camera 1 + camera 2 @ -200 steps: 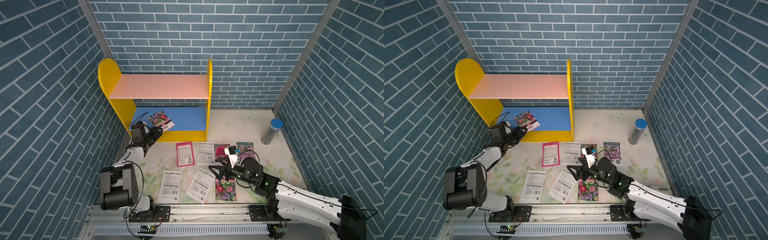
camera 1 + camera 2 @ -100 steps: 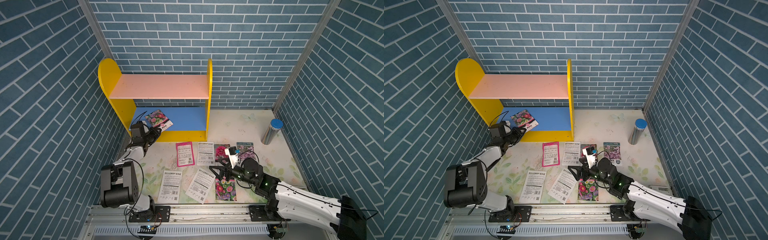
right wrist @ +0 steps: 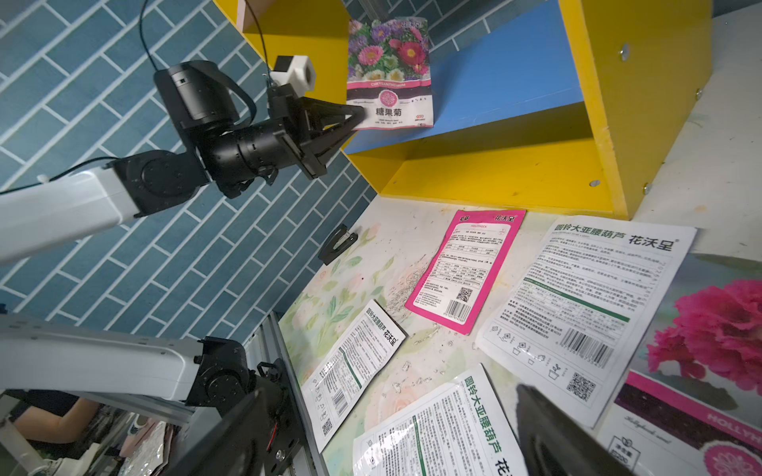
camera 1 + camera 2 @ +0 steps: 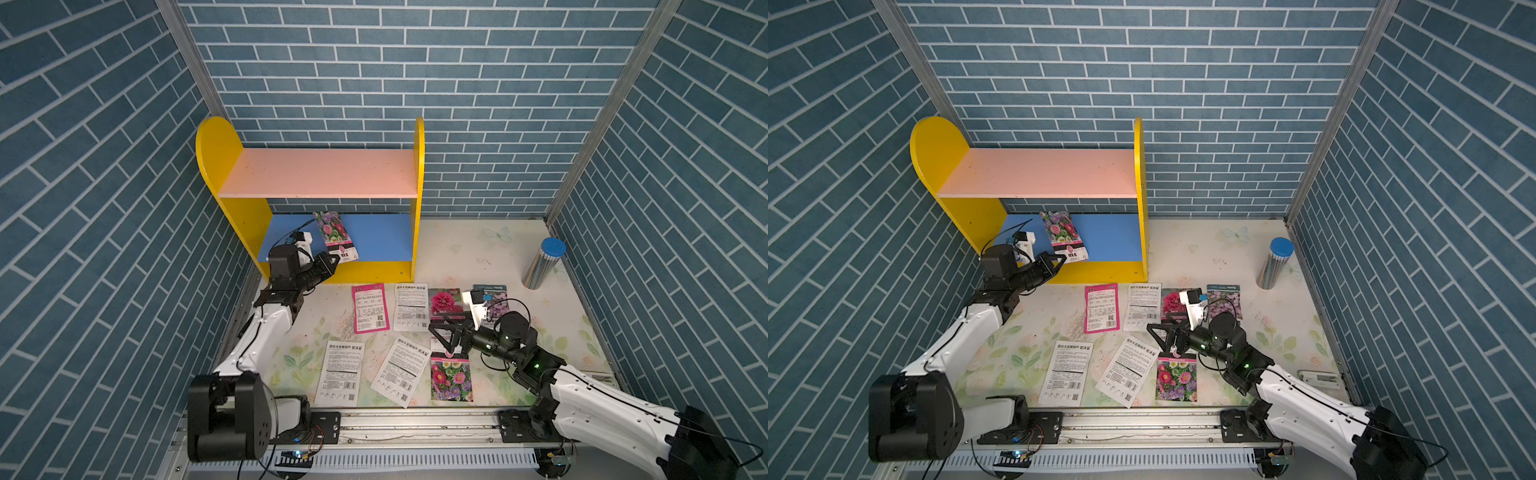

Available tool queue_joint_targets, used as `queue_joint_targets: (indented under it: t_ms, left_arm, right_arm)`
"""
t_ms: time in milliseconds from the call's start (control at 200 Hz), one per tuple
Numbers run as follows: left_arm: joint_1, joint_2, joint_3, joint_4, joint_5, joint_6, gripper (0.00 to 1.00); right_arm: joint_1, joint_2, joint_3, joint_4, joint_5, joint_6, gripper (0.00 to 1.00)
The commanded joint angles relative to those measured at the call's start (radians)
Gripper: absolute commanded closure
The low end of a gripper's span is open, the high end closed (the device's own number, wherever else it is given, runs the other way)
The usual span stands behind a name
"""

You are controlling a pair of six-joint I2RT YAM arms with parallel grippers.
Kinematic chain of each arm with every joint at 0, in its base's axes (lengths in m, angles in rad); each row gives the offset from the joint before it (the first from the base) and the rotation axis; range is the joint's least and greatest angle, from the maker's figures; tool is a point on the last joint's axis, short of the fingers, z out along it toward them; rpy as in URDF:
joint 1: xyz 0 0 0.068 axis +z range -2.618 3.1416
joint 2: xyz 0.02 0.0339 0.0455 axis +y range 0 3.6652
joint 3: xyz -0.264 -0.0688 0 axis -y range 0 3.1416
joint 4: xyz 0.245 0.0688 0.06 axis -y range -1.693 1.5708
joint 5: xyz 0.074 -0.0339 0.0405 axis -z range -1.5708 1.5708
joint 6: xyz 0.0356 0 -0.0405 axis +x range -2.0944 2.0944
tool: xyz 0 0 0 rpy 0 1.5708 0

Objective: Take the seed bag off the shelf
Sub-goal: Pick up the seed packet from the shelf.

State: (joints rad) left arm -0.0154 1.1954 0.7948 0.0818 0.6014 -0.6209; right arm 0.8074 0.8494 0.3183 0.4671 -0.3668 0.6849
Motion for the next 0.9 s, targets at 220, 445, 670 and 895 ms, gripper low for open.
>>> queue_joint_targets:
  t_ms: [220,445,670,895]
  left_arm:
    - [-0.153,-0.216,-0.071,-0.145,0.322,0.191,1.00]
    - [-0.276,-0.324,-0.116,-0.146,0.465,0.238,1.00]
    - [-0.406,-0.415,-0.175,-0.038,0.457,0.143,1.00]
    - [-0.562,-0.412,-0.187,0.002,0.360,0.101,1.00]
  right_arm:
    - [-0.161,-0.024,-0.016,0.237,-0.324,0.142,0.05]
    - [-0.197,0.026,0.014,0.300,-0.400,0.159,0.04]
    - [-0.198,0.067,0.067,0.357,-0.452,0.186,0.04]
    - [-0.198,0.102,0.112,0.395,-0.473,0.204,0.08]
